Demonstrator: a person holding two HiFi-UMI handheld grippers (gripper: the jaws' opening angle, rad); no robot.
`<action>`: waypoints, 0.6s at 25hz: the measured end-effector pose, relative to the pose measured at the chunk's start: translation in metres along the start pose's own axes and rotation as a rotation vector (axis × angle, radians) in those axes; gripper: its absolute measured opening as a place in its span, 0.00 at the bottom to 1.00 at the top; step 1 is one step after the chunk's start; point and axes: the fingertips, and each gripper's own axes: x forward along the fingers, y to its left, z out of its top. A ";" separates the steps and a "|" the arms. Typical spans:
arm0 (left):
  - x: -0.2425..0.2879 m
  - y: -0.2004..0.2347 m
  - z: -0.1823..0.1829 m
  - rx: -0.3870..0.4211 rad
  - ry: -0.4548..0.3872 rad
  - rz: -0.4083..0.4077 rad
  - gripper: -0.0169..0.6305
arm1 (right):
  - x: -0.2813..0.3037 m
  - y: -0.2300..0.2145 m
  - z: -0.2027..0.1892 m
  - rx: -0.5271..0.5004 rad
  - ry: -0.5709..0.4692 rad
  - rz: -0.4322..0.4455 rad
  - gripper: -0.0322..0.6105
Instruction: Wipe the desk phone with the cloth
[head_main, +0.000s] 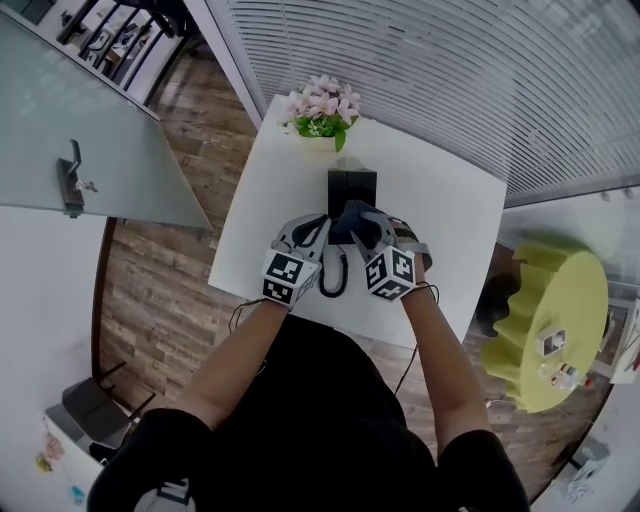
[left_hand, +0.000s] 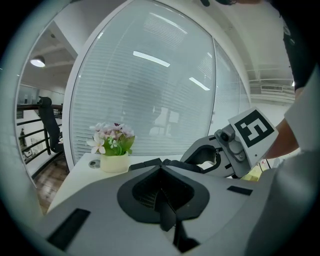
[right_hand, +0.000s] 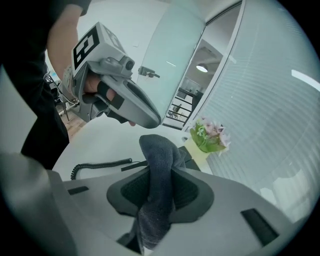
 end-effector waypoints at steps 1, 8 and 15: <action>0.003 0.001 0.005 0.003 -0.005 -0.004 0.04 | -0.002 -0.009 0.001 0.006 -0.002 -0.016 0.23; 0.027 0.012 0.032 0.012 -0.023 -0.018 0.04 | 0.001 -0.059 -0.002 0.030 0.000 -0.102 0.23; 0.051 0.029 0.036 0.002 -0.010 -0.010 0.04 | 0.028 -0.087 -0.010 0.045 0.008 -0.132 0.23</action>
